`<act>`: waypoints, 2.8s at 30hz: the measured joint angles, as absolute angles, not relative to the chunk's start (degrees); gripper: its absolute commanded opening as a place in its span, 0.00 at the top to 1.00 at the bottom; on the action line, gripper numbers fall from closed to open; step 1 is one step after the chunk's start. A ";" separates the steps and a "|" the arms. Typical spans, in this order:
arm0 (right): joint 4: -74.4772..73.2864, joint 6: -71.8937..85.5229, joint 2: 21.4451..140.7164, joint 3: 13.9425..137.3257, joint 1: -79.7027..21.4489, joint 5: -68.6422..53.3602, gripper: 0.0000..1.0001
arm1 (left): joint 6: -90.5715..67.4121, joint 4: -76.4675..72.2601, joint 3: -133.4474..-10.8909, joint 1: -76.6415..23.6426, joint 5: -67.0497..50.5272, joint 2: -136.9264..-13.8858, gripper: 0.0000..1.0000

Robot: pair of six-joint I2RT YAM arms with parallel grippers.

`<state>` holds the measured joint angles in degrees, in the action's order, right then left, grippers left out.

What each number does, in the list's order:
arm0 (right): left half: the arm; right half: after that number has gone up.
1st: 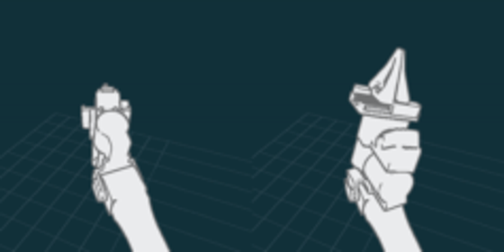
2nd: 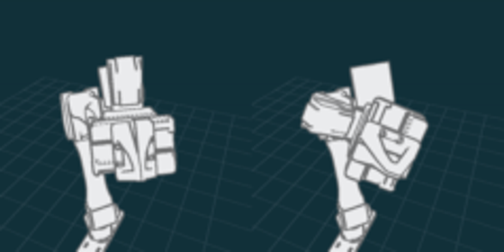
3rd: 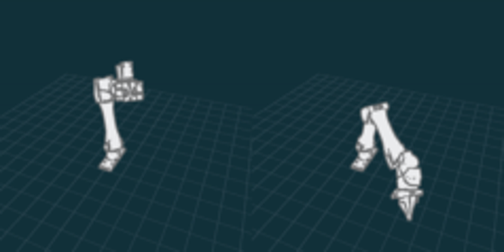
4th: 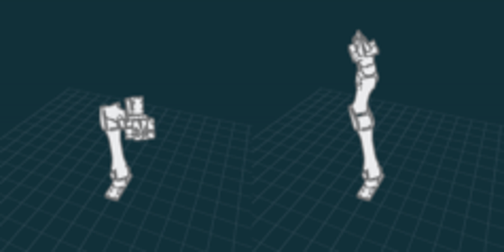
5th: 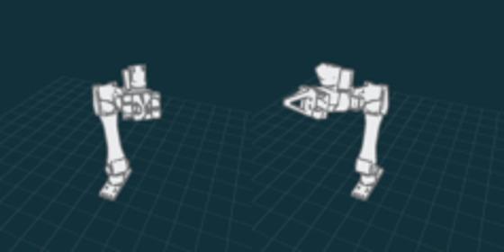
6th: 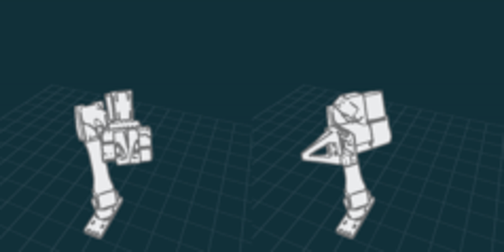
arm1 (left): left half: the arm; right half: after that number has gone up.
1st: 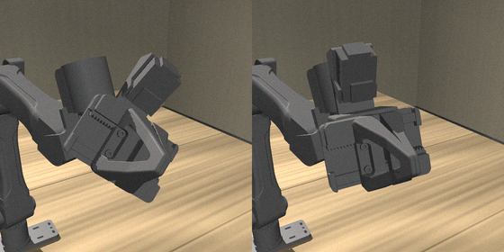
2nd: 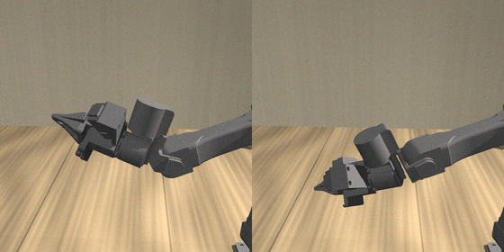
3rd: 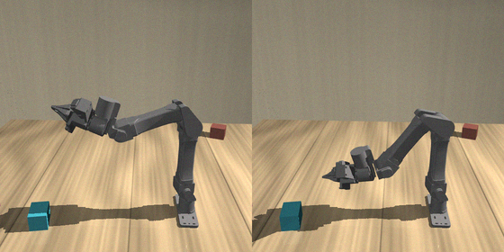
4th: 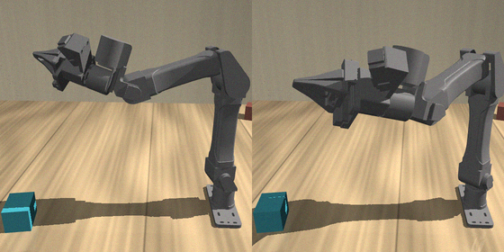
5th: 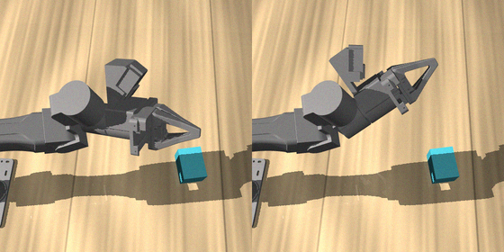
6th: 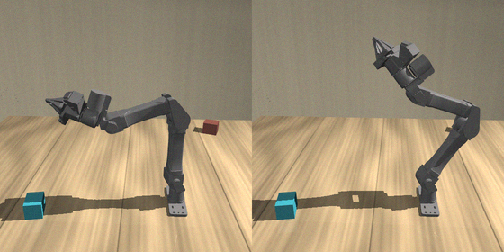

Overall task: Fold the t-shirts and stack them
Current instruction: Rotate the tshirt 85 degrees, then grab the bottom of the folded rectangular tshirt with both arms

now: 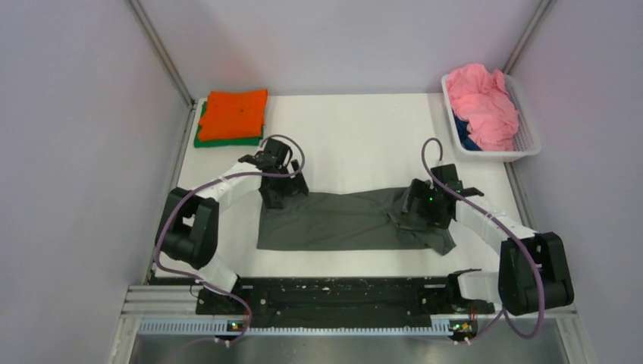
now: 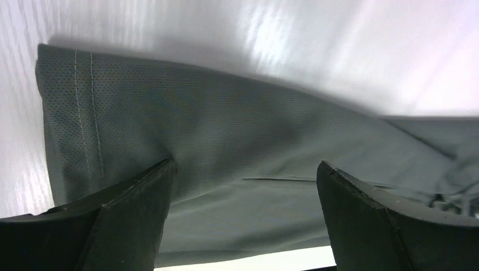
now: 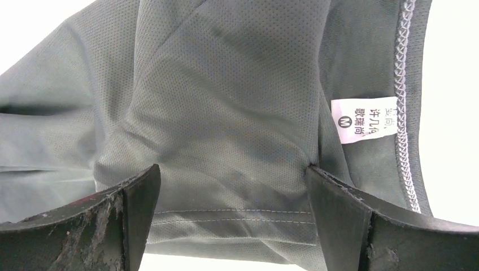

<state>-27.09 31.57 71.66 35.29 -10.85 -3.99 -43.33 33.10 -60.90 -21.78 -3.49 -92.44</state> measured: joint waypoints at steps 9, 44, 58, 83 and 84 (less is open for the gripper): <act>-14.17 32.53 86.72 45.19 -9.93 -3.05 0.01 | -43.97 33.17 -55.96 -21.69 -3.62 -93.62 0.01; -16.97 16.47 126.19 108.53 -20.62 -10.90 0.02 | -63.24 38.59 -56.75 -46.26 17.67 -71.35 0.01; -18.17 20.01 86.13 54.87 -52.38 -1.83 0.14 | -46.61 37.45 -34.68 -23.09 -3.99 -61.82 0.43; -13.19 29.23 89.03 45.41 -64.27 -3.90 0.49 | -45.36 28.45 -30.98 -22.90 -14.98 -72.53 1.00; -13.26 29.74 89.12 45.41 -64.77 -3.53 0.55 | -45.56 28.10 -30.94 -22.90 -15.20 -72.64 1.00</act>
<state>-13.26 29.74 89.12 45.41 -64.77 -3.53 -45.56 28.10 -30.94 -22.90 -15.20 -72.64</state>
